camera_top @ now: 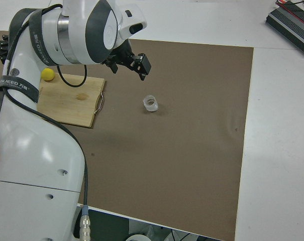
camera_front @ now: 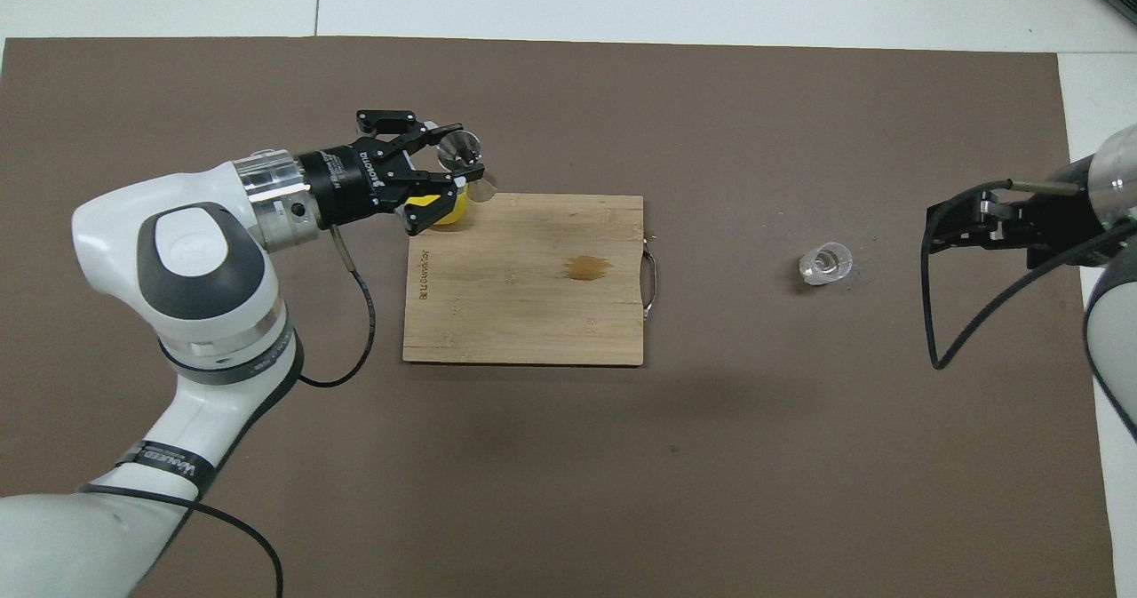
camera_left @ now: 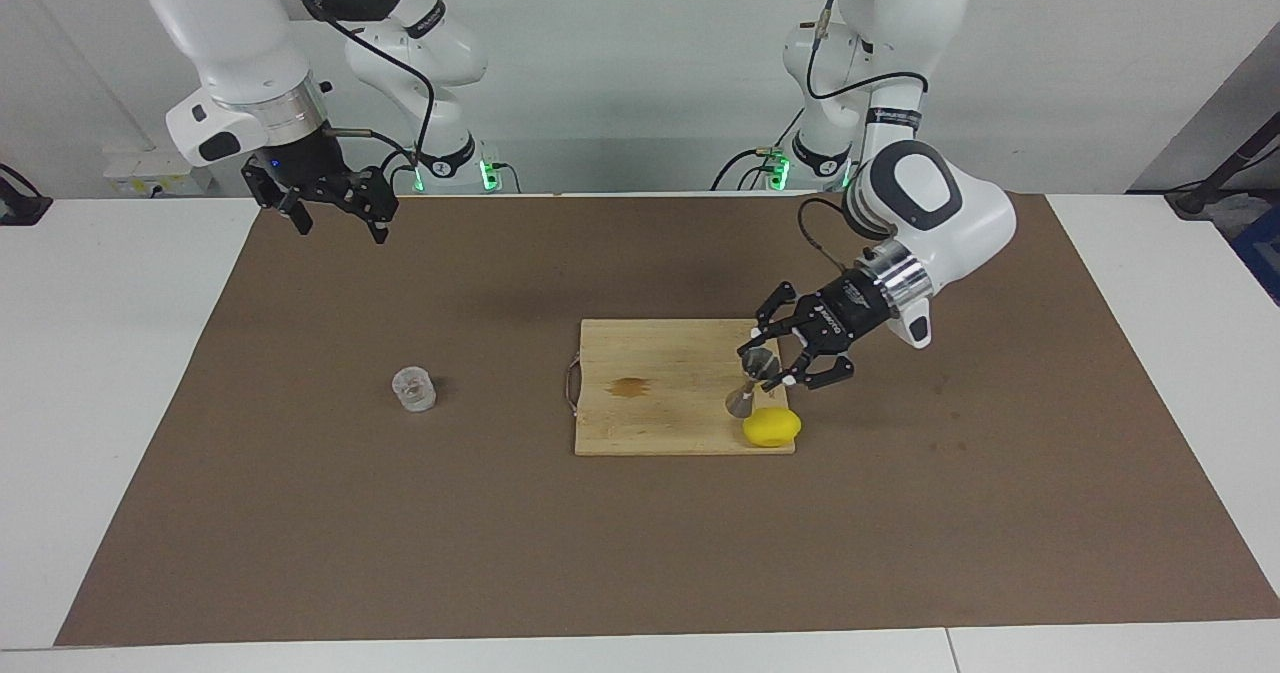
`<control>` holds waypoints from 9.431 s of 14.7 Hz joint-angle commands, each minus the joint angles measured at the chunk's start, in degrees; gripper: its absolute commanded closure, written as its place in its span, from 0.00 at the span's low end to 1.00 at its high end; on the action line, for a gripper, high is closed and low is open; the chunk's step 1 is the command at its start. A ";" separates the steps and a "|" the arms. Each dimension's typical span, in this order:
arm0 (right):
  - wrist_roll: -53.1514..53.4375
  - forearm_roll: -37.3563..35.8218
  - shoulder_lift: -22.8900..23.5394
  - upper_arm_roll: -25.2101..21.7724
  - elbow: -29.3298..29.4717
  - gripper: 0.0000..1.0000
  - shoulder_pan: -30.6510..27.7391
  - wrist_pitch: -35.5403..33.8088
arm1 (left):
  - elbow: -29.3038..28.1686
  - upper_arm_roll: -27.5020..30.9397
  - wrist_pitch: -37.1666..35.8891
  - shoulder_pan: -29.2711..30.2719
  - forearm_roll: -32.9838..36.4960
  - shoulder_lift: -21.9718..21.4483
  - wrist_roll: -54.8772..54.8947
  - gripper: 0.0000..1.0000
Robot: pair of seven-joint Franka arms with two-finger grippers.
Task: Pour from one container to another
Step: 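Lower the metal cup onto the board while the right gripper reaches out, then open the left gripper and withdraw while the right gripper grasps the glass, then lift the glass with the right gripper while the left gripper returns, then tilt the held glass cup over the metal cup with the right gripper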
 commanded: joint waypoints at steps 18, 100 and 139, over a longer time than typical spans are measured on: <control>22.85 0.57 0.41 0.55 -0.05 0.00 0.39 2.23 | 8.26 -1.62 19.64 -16.65 -7.72 11.88 -0.21 1.00; 81.67 17.20 28.80 2.04 7.86 1.00 12.26 30.36 | 18.11 -14.11 -50.50 28.88 91.07 -14.84 73.63 0.00; 83.35 -16.13 28.36 2.39 11.82 1.00 22.89 22.01 | 16.52 -14.19 -48.30 29.32 91.07 -15.63 73.89 0.00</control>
